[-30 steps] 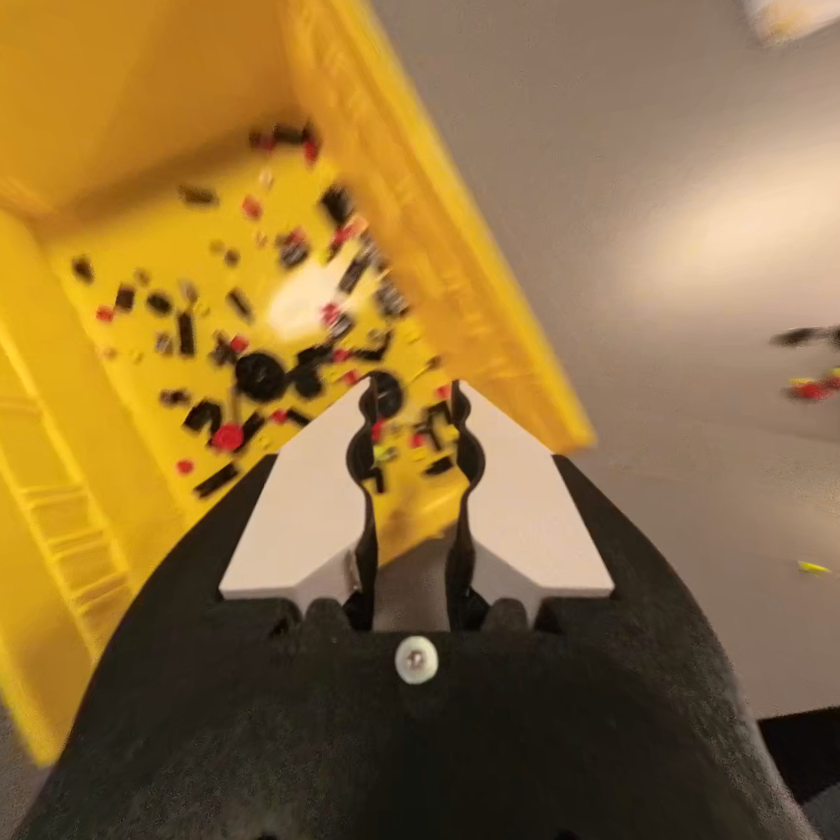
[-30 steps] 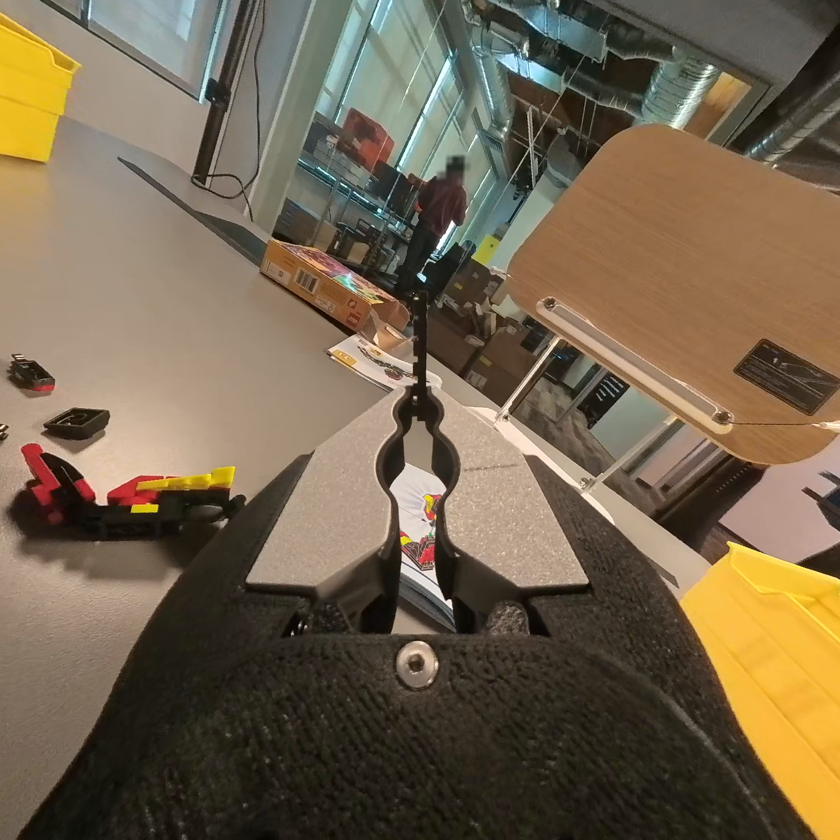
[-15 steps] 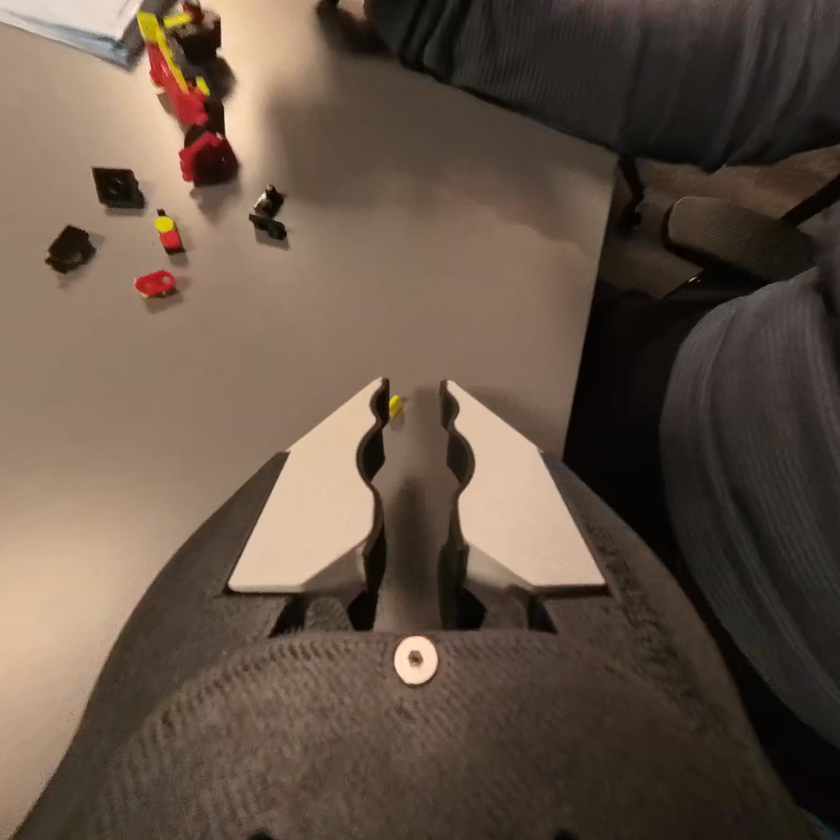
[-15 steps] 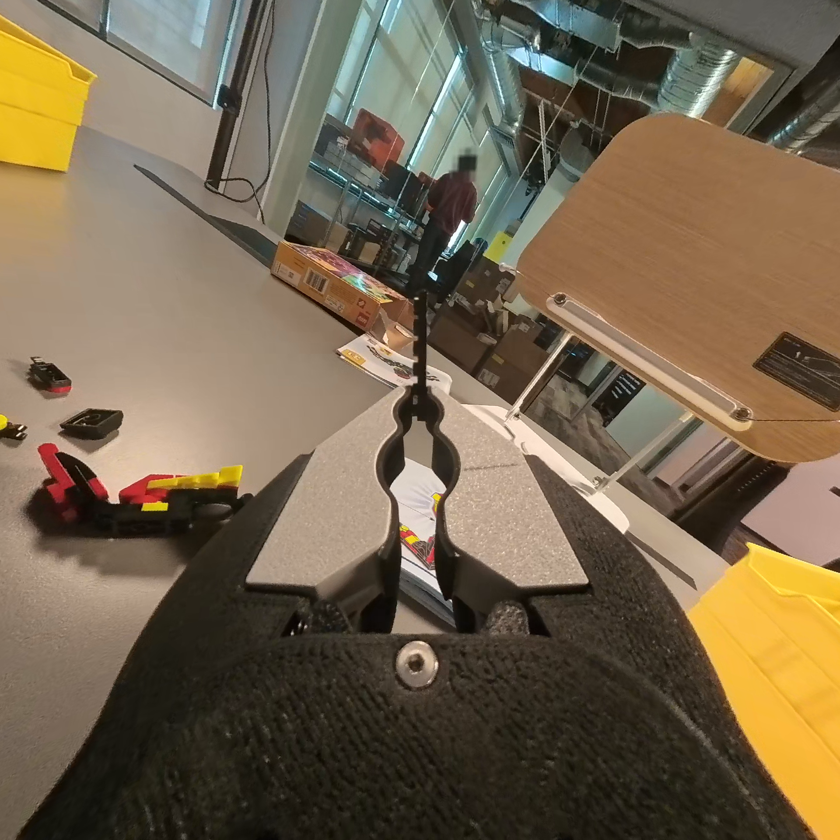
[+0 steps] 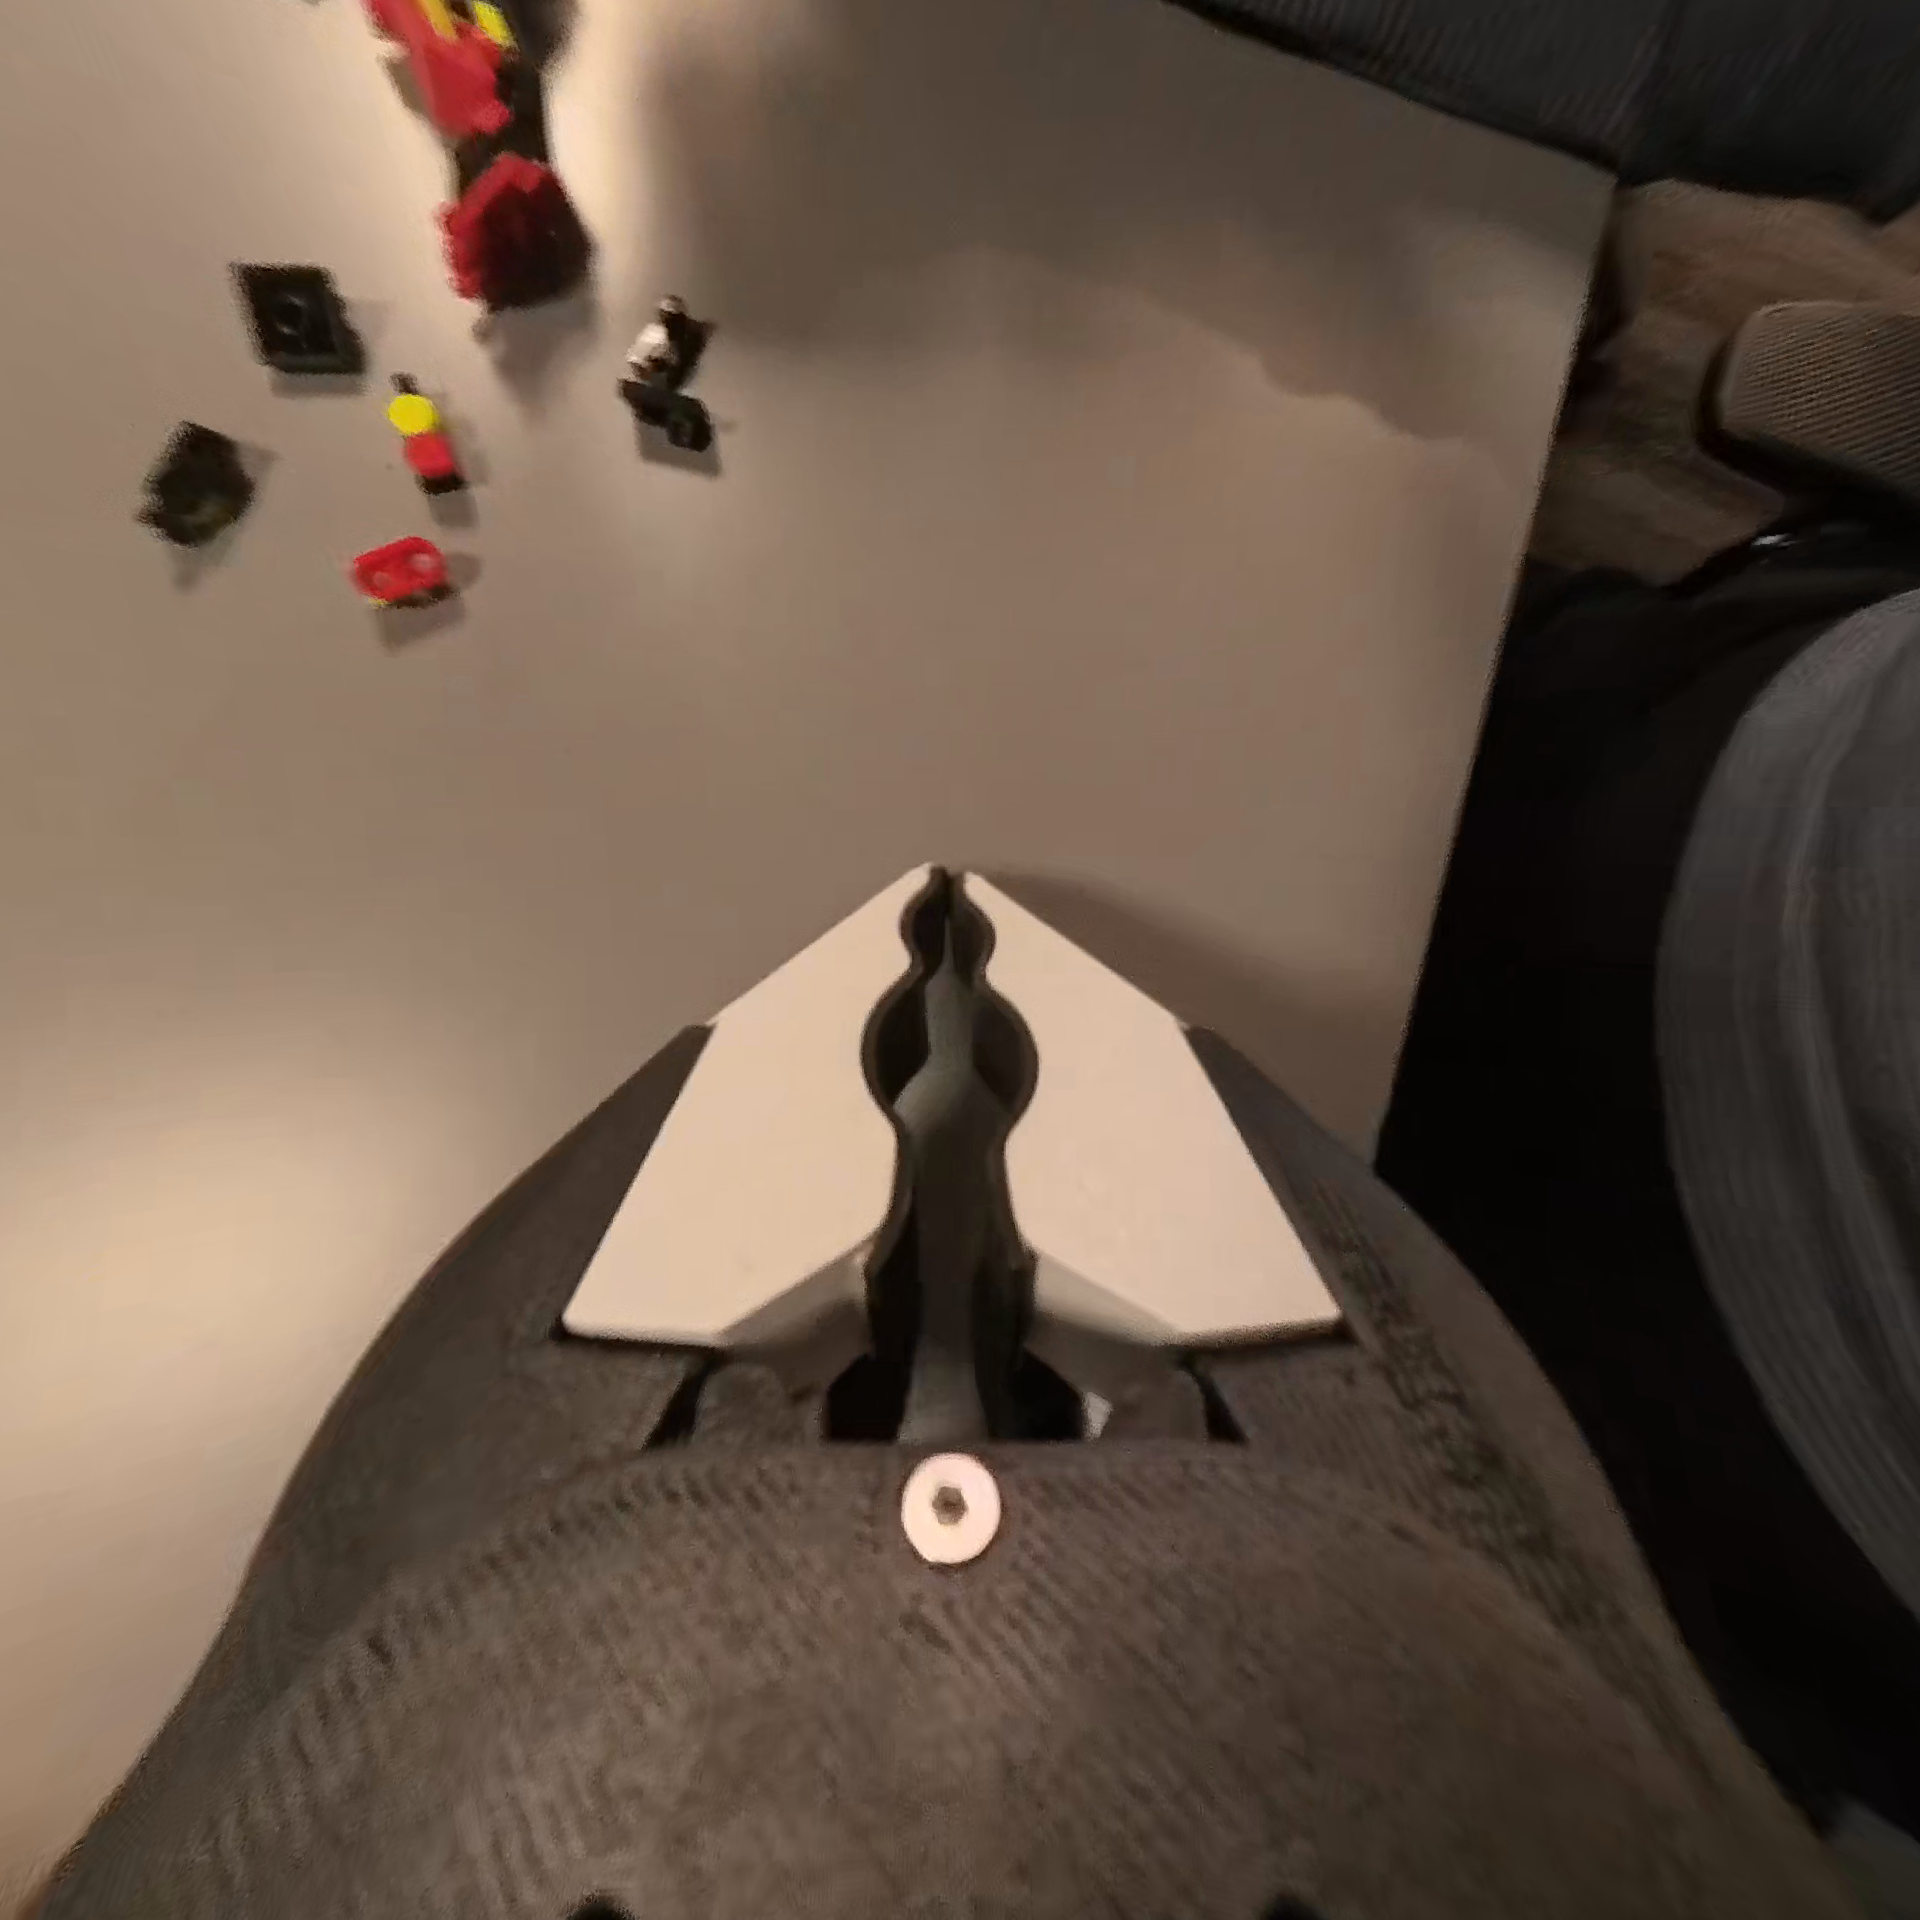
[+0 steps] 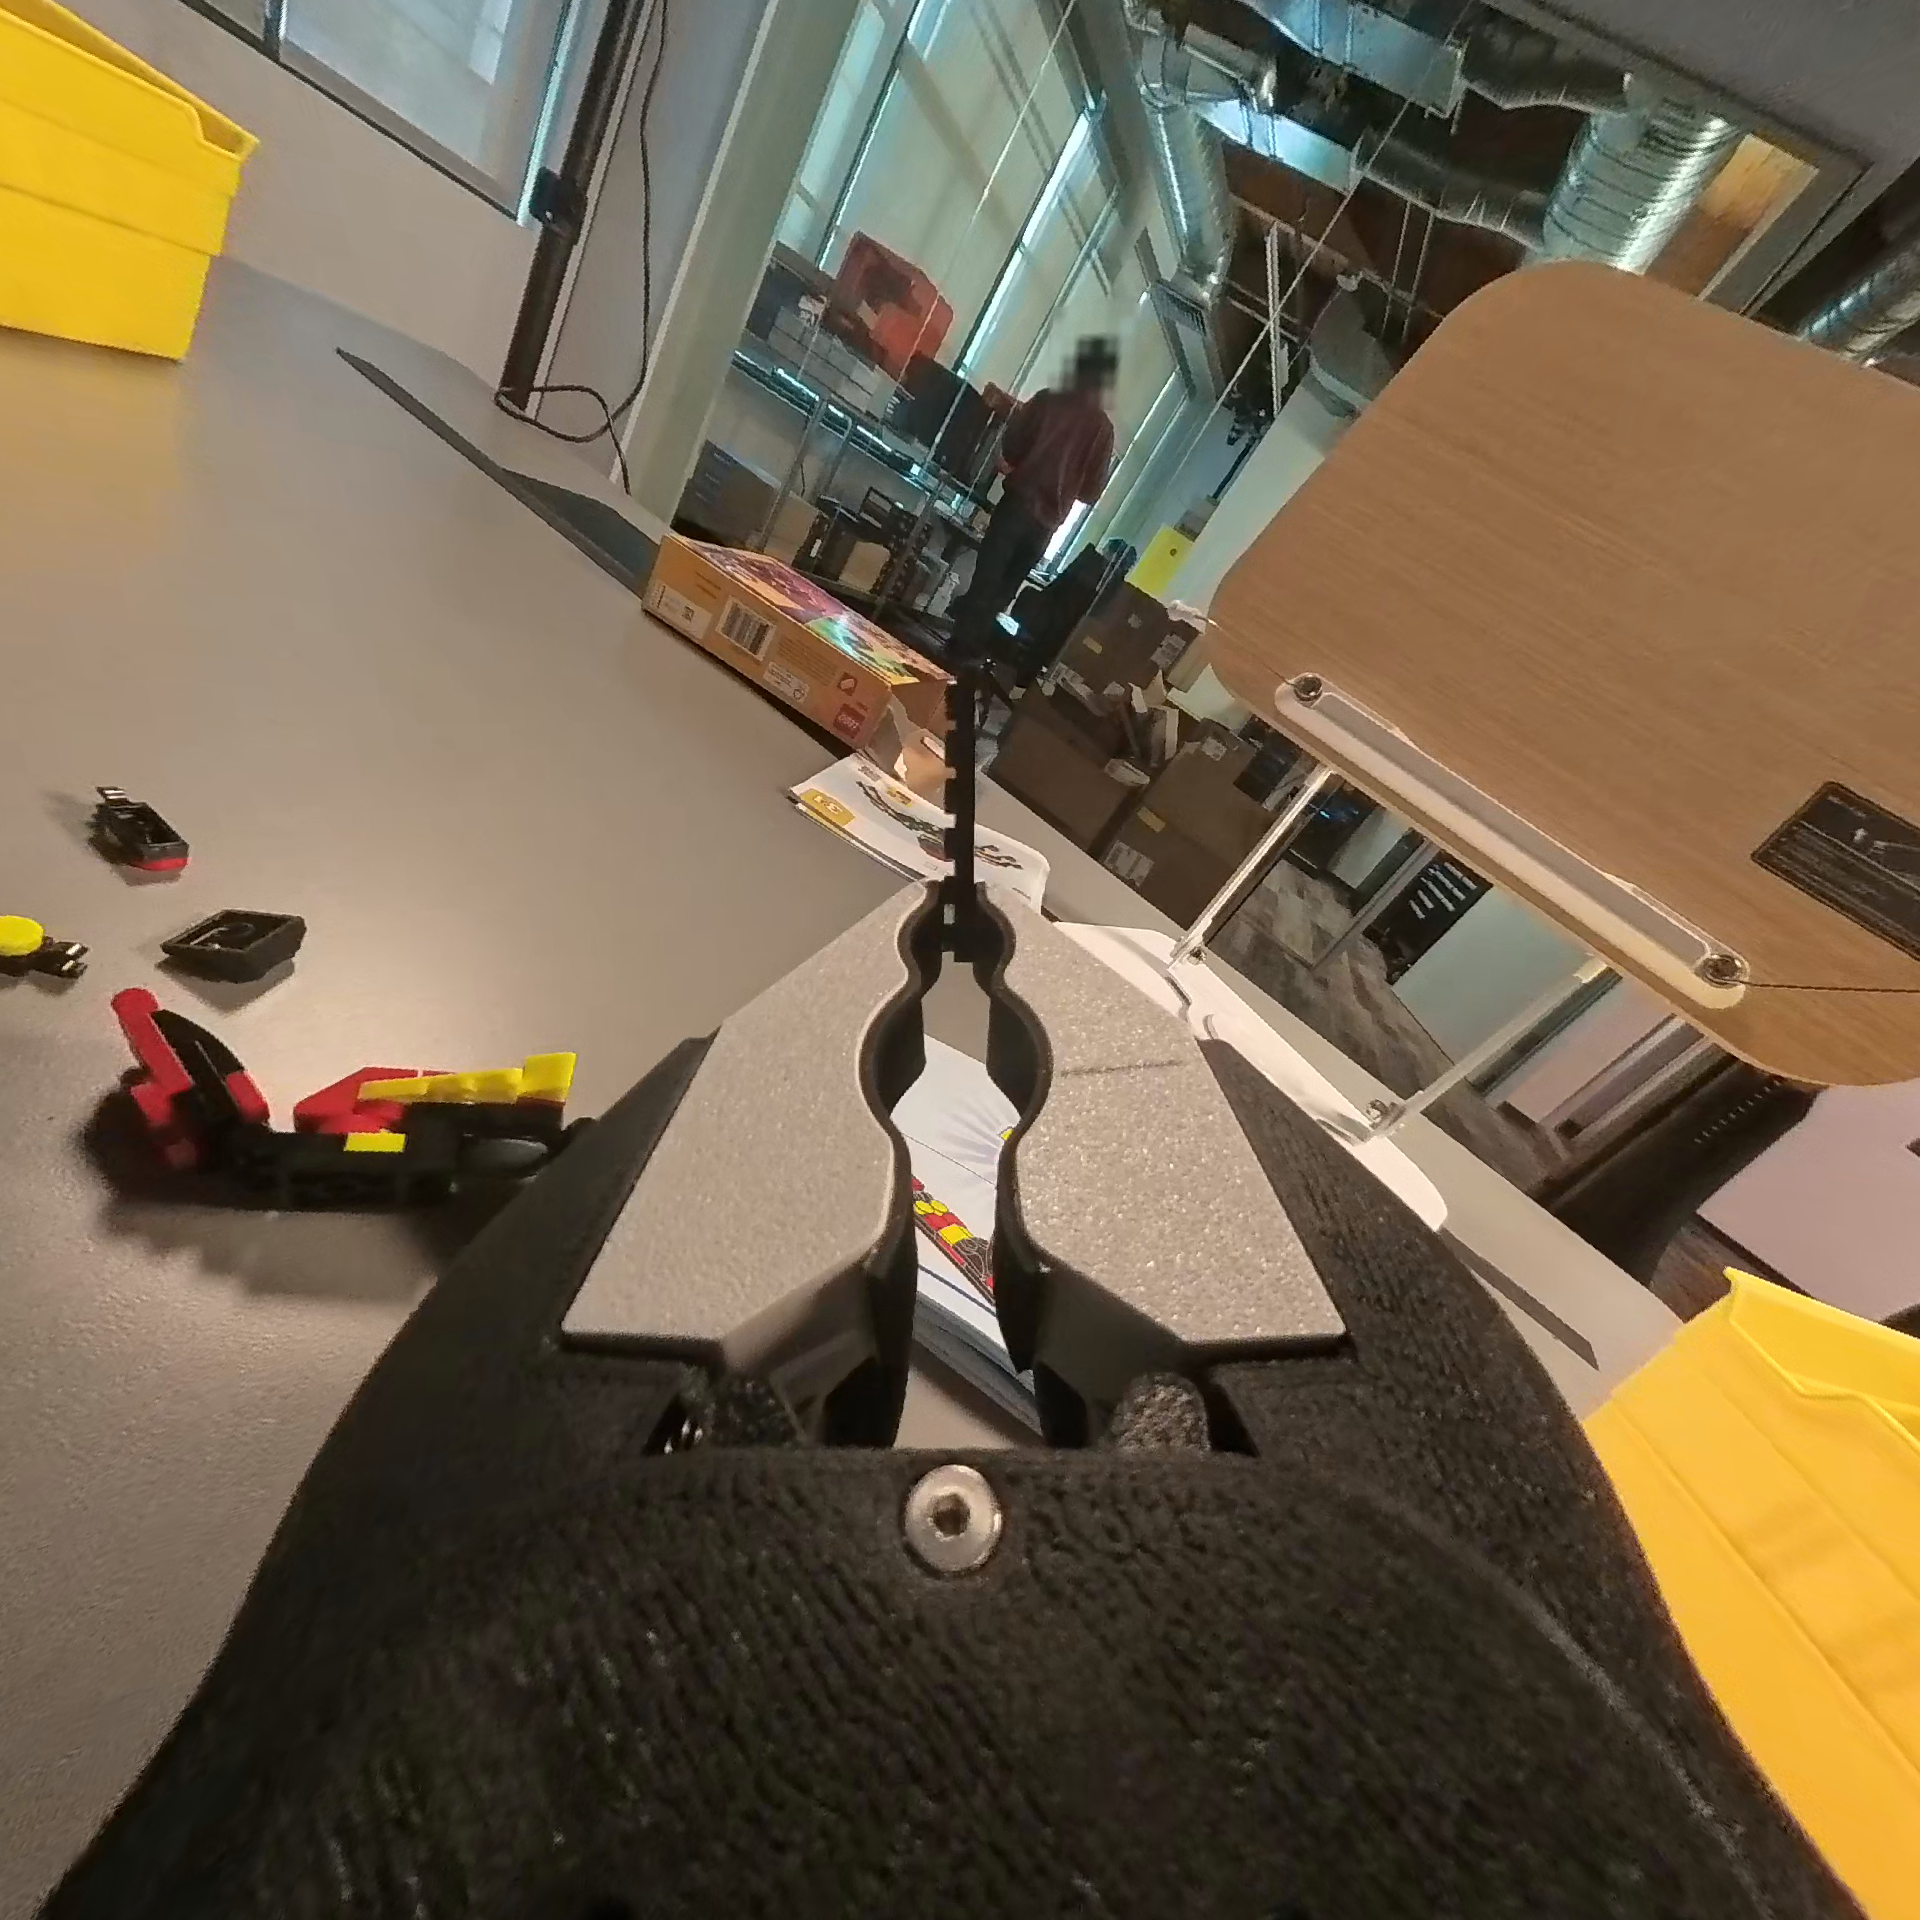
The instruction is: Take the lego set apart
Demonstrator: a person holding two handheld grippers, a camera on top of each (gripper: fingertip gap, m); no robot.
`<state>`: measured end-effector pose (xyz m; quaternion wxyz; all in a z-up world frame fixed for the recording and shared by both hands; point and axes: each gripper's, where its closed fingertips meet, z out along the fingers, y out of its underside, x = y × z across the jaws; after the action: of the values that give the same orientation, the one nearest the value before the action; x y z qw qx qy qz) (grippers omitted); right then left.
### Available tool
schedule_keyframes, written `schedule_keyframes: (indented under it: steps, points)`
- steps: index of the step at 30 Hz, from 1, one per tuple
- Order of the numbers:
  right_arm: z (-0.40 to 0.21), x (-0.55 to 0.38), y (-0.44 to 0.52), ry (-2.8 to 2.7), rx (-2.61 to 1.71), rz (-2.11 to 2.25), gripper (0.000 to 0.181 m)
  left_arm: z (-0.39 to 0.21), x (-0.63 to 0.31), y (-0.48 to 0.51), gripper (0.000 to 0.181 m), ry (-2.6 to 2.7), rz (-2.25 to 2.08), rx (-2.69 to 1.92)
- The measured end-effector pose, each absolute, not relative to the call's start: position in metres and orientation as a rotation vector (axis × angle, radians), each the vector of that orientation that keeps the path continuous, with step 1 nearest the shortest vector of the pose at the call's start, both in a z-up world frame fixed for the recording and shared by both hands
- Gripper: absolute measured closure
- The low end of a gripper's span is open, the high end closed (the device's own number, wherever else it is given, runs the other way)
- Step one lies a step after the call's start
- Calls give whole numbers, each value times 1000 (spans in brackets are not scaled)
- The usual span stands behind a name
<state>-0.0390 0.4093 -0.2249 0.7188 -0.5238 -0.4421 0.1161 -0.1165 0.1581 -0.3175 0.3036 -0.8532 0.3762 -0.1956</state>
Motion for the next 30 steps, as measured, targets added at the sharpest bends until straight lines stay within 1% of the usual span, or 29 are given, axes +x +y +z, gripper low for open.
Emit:
schedule_keyframes:
  steps: [2, 4, 8, 9, 13, 15, 16, 17, 19, 22, 25, 27, 28, 30]
  points:
    - [-225, -39, 409, -981, -1158, 256, 179, -302, -130, 165, 181, 941, -421, -2216]
    - [-225, -39, 409, -982, -1158, 256, 179, -271, -152, 174, 181, 817, -331, -2132]
    - [-225, -40, 409, -984, -1159, 257, 179, -199, -239, 184, 181, 429, -34, -1988]
    - [-225, -40, 409, -984, -1159, 256, 179, -189, -259, 182, 181, 358, 12, -1988]
    - [-225, -40, 409, -985, -1158, 258, 179, -151, -360, 167, 181, 25, 426, -1953]
    - [-226, -41, 409, -990, -1159, 256, 179, -159, -398, 160, 181, -150, 431, -2045]
    - [-226, -41, 408, -994, -1157, 254, 179, -174, -411, 158, 167, -249, 363, -2134]
    - [-227, -41, 408, -998, -1155, 252, 179, -193, -418, 157, 145, -344, 273, -2232]
    - [-227, -42, 408, -1004, -1155, 250, 179, -218, -424, 160, 130, -440, 153, -2320]
    - [-229, -44, 407, -1020, -1153, 246, 179, -228, -433, 157, 124, -479, 264, -2347]
    - [-235, -49, 402, -1089, -1160, 249, 179, -194, -406, 166, 125, -358, 406, -2166]
    - [-249, -55, 399, -1207, -1231, 249, 179, -171, -350, 187, 129, -149, 362, -2007]
    - [-260, -57, 395, -1274, -1303, 276, 179, -170, -314, 199, 133, -30, 288, -1969]
    - [-272, -59, 386, -1341, -1431, 387, 179, -190, -247, 220, 138, 188, 92, -1982]
